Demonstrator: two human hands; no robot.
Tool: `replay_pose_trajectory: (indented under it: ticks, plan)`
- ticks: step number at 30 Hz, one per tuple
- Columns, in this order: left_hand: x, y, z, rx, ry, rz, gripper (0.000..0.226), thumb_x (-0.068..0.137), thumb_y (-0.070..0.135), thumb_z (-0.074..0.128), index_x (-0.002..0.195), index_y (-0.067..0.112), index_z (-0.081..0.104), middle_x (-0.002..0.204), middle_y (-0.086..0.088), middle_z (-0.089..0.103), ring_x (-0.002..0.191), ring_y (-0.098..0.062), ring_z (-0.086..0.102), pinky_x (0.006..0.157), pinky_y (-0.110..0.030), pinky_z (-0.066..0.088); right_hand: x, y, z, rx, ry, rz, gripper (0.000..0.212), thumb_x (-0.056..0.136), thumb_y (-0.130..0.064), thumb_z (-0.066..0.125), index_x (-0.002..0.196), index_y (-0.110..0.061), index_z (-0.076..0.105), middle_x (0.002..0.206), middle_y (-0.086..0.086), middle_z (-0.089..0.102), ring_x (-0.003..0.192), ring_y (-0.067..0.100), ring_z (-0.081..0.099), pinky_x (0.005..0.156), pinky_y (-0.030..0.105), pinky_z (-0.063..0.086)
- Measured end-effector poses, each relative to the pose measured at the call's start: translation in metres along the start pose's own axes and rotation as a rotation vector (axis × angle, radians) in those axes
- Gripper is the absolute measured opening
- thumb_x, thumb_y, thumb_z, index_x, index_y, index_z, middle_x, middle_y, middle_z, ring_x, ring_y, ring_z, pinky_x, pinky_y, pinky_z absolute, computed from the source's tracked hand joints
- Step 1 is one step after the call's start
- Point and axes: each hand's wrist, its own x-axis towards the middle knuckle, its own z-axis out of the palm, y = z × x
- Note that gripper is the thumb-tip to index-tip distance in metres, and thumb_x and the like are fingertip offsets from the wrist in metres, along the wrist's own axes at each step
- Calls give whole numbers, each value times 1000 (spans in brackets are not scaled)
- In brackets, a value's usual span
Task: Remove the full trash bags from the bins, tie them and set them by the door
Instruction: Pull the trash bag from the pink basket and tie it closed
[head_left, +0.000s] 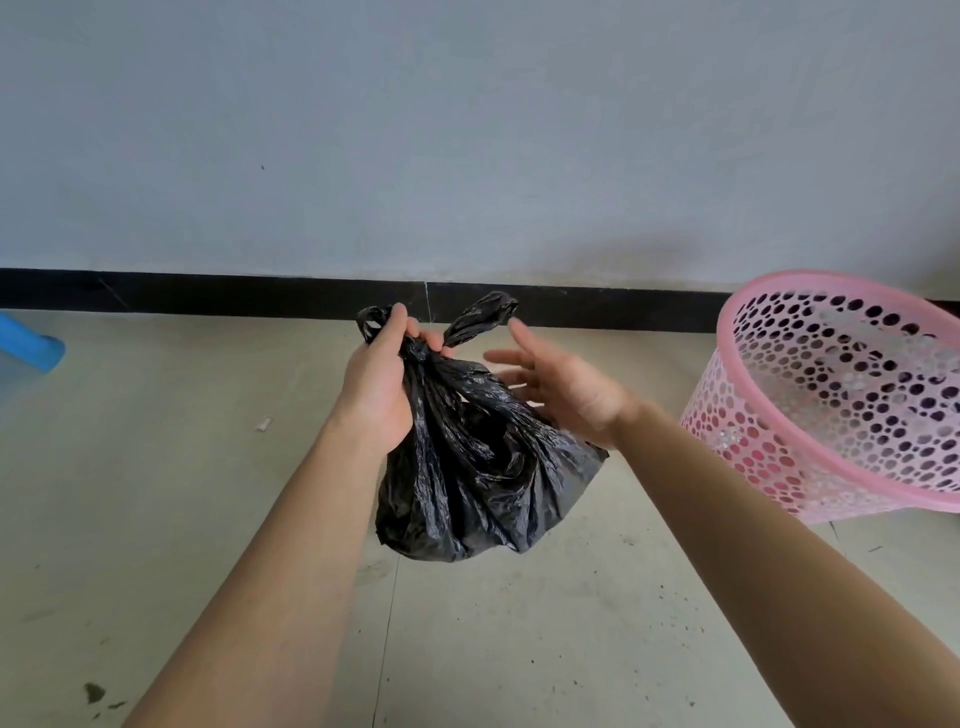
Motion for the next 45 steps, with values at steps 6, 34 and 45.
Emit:
replay_pose_trajectory:
  ticks: [6, 34, 45]
  plan:
    - [-13, -2, 21, 172, -136, 65, 43, 104, 48, 41, 83, 16, 59, 92, -7, 74, 85, -25, 71, 80, -38, 55, 9, -7, 8, 366, 230, -153, 56, 98, -50, 53, 121, 1, 59, 118, 15, 71, 109, 27, 68, 102, 48, 50]
    - [-6, -59, -41, 90, 217, -160, 30, 86, 22, 79, 105, 4, 64, 95, -7, 65, 84, -15, 63, 75, -27, 55, 6, 68, -39, 322, 370, 84, 31, 93, -14, 68, 118, 3, 63, 113, 14, 71, 96, 17, 69, 76, 23, 55]
    - [-18, -68, 12, 819, 381, 775, 21, 105, 20, 48, 109, 0, 54, 79, 8, 60, 67, 8, 58, 60, -5, 38, 17, 36, 6, 11, 805, -352, 26, 102, -46, 43, 98, -28, 60, 93, 0, 72, 91, 19, 69, 86, 39, 55]
